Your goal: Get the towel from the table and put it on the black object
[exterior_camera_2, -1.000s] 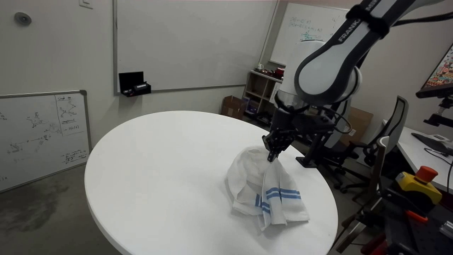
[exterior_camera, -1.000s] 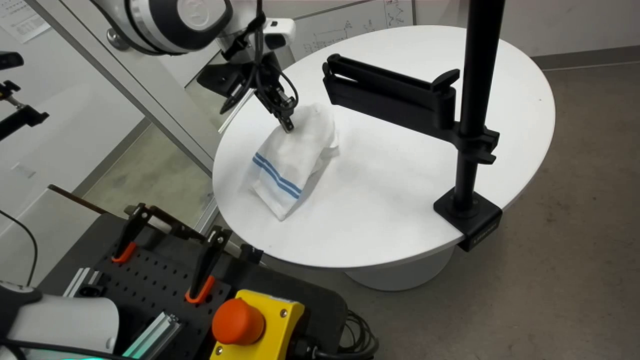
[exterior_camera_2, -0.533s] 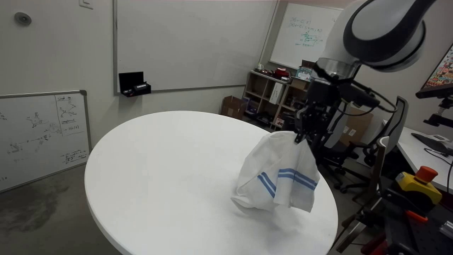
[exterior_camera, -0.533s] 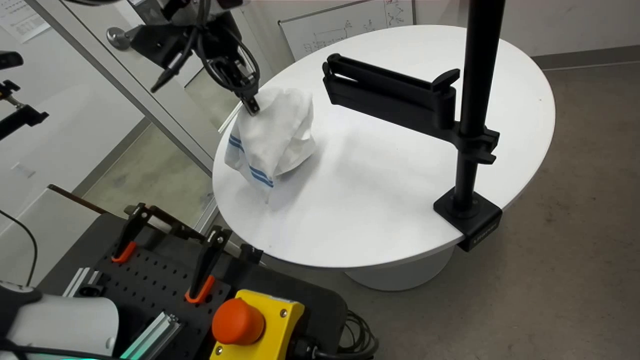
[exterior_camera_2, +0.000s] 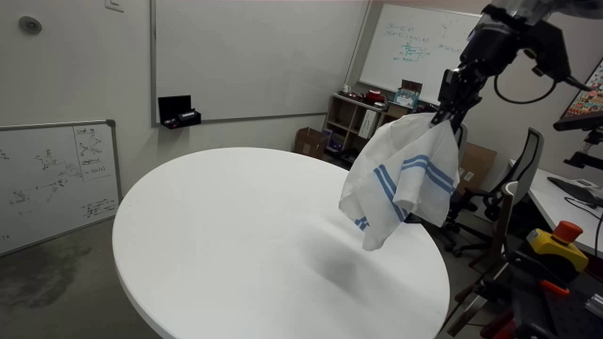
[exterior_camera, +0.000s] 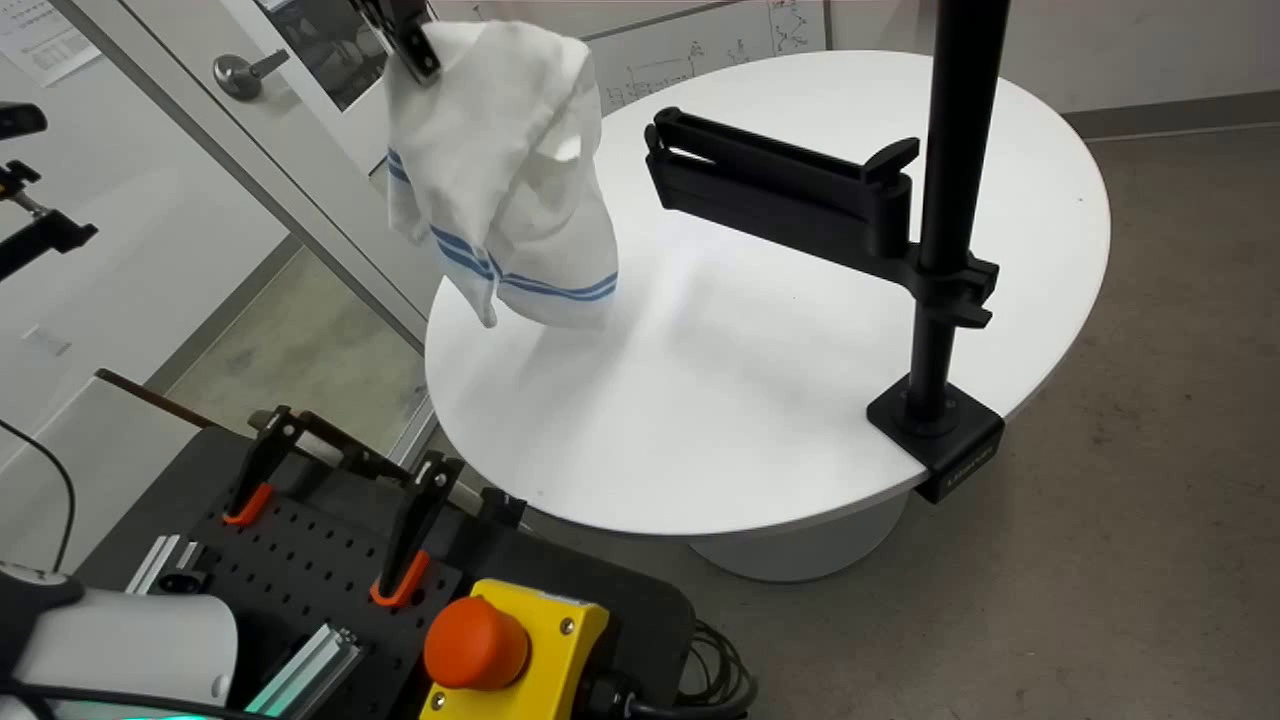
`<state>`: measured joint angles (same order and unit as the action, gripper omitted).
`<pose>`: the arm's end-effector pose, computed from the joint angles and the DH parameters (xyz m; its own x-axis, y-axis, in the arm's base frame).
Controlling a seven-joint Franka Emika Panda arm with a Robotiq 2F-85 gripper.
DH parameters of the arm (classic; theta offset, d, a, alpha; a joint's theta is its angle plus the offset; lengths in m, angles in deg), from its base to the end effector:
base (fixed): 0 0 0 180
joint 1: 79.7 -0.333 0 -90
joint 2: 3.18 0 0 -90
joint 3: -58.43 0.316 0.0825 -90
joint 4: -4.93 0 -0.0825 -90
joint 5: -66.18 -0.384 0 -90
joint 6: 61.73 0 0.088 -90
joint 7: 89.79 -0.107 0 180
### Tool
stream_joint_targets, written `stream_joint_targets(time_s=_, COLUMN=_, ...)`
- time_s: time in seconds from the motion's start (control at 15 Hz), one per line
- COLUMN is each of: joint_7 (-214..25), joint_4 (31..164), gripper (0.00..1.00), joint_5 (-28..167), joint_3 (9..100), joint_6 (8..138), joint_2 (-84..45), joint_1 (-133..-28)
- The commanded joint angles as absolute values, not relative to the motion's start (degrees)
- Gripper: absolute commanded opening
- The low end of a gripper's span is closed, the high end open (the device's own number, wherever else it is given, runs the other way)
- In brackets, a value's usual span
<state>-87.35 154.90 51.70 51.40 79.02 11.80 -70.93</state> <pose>0.4104 -0.1149 0.3480 0.9067 -0.4134 0.0837 -0.3905 -0.8978 -0.2037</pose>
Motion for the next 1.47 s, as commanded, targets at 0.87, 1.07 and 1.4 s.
stream_joint_targets(time_s=0.87, joint_7=-89.0, joint_4=140.4, gripper=0.01, joint_5=51.9, joint_3=40.8, joint_6=62.0, joint_2=19.1, joint_1=-65.4)
stream_joint_targets(time_s=1.07, joint_7=-90.6, joint_4=136.5, gripper=0.01, joint_5=52.2, joint_3=40.3, joint_6=61.6, joint_2=15.6, joint_1=-64.7)
stream_joint_targets(time_s=1.4, joint_7=-96.2, joint_4=129.0, gripper=0.01, joint_5=53.4, joint_3=40.5, joint_6=59.3, joint_2=5.2, joint_1=-63.9)
